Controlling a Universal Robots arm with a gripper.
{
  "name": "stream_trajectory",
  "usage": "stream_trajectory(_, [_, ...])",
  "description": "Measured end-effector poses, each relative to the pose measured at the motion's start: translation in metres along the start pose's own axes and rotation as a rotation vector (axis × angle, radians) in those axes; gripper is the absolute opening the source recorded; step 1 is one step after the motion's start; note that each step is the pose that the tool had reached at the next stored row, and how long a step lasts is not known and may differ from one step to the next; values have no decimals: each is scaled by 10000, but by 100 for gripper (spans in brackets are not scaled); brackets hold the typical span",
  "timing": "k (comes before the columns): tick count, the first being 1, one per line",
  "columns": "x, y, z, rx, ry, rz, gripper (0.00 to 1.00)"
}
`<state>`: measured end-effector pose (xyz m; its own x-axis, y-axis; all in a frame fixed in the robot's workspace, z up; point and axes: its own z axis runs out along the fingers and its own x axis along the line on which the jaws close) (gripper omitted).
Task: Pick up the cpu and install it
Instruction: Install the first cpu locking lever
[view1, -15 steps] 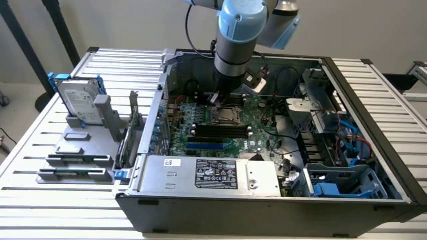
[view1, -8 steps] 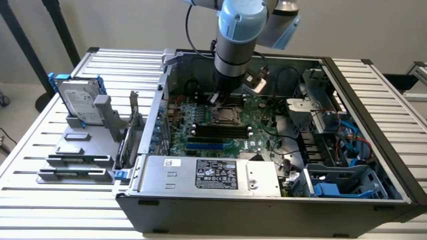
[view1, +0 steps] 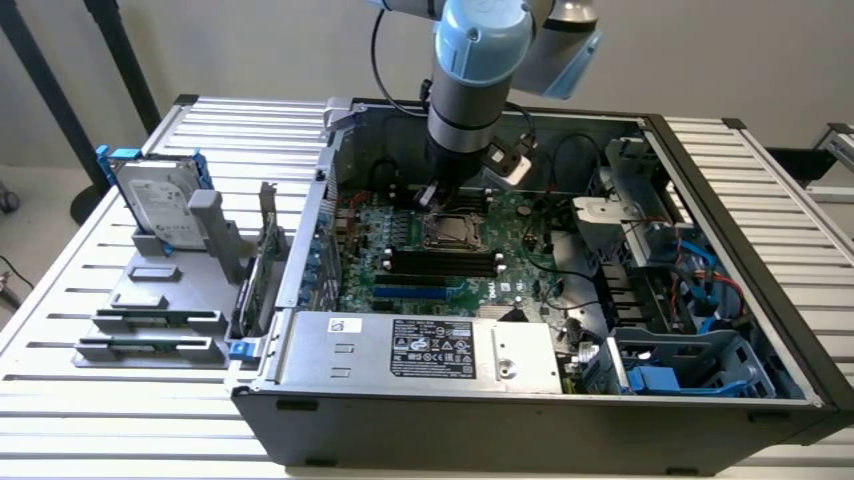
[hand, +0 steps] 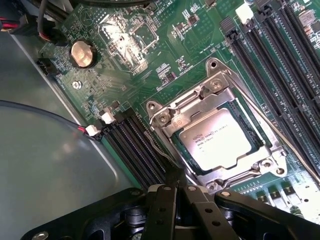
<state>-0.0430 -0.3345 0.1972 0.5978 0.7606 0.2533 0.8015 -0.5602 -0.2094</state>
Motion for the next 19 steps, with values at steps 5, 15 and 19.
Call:
stream_trajectory(5, [2, -1, 4, 1, -2, 19, 11])
stream_trajectory(15, [9, 13, 12, 4, -10, 23, 11])
stream_trajectory(19, [16, 25, 16, 1, -16, 24, 11])
